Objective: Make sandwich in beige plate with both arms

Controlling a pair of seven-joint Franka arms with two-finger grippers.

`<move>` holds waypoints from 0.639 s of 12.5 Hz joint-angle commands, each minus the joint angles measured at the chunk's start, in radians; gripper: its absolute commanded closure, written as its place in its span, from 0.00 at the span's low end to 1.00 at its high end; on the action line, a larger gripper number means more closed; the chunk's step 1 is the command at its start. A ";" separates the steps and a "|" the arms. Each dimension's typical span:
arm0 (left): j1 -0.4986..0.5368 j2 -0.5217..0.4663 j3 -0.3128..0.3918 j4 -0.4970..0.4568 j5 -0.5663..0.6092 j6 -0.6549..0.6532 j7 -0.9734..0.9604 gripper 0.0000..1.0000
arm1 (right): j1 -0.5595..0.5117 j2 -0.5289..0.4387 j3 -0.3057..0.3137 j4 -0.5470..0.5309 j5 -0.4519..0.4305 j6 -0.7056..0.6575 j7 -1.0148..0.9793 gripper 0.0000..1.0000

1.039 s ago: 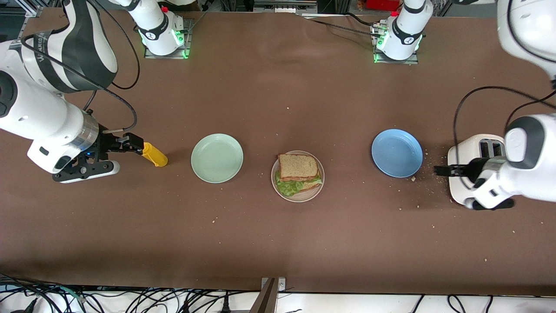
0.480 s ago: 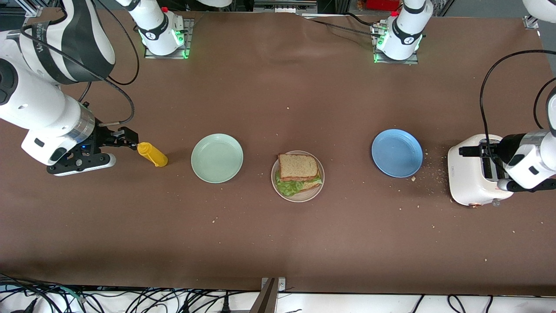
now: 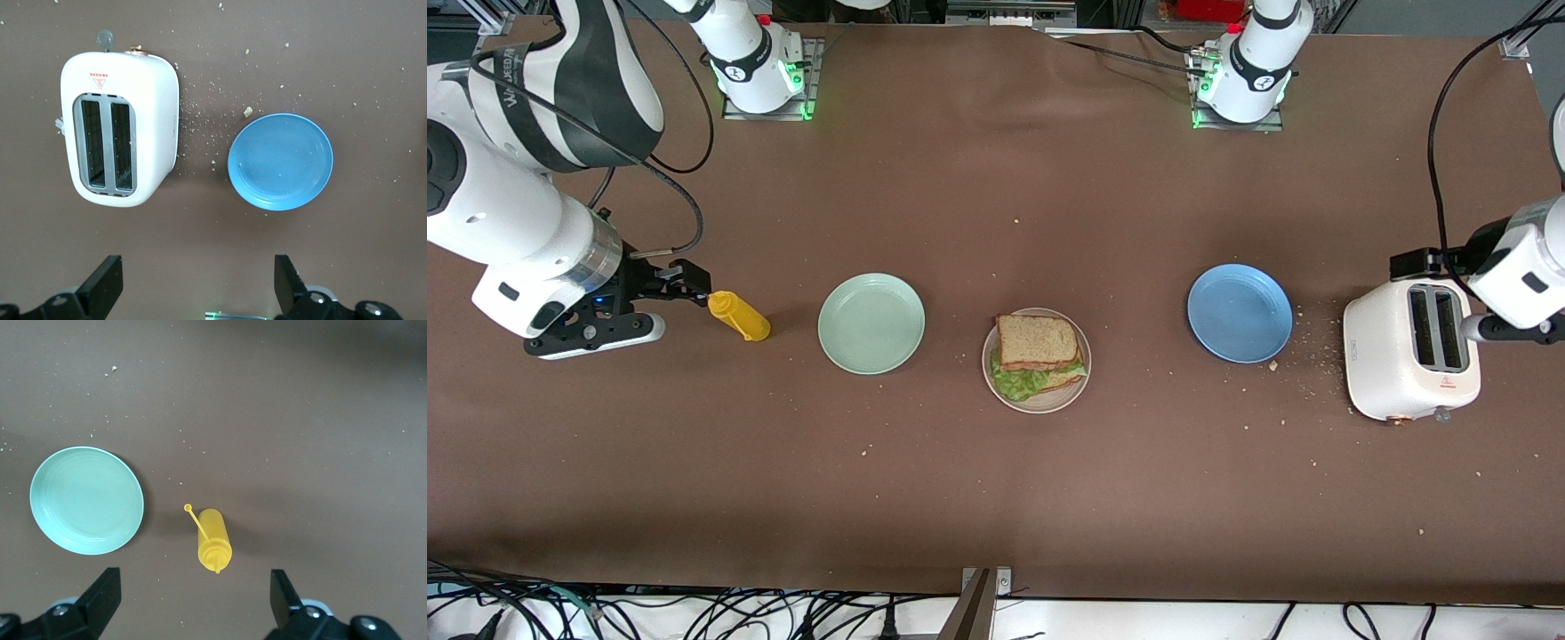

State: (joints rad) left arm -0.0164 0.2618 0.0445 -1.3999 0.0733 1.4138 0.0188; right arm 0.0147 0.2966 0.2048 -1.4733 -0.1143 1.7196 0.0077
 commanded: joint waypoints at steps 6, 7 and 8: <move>-0.033 -0.222 -0.002 -0.211 -0.024 0.161 -0.025 0.00 | -0.018 -0.031 0.022 -0.036 -0.018 0.012 0.020 0.01; -0.024 -0.226 0.000 -0.211 -0.077 0.171 -0.045 0.00 | -0.018 -0.031 0.022 -0.036 -0.016 0.012 0.020 0.01; -0.011 -0.230 -0.002 -0.211 -0.089 0.171 -0.045 0.00 | -0.018 -0.030 0.022 -0.035 -0.013 0.011 0.021 0.01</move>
State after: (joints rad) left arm -0.0454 0.0659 0.0421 -1.5747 0.0274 1.5539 -0.0074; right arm 0.0145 0.2961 0.2060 -1.4744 -0.1145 1.7197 0.0088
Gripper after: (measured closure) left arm 0.000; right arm 0.009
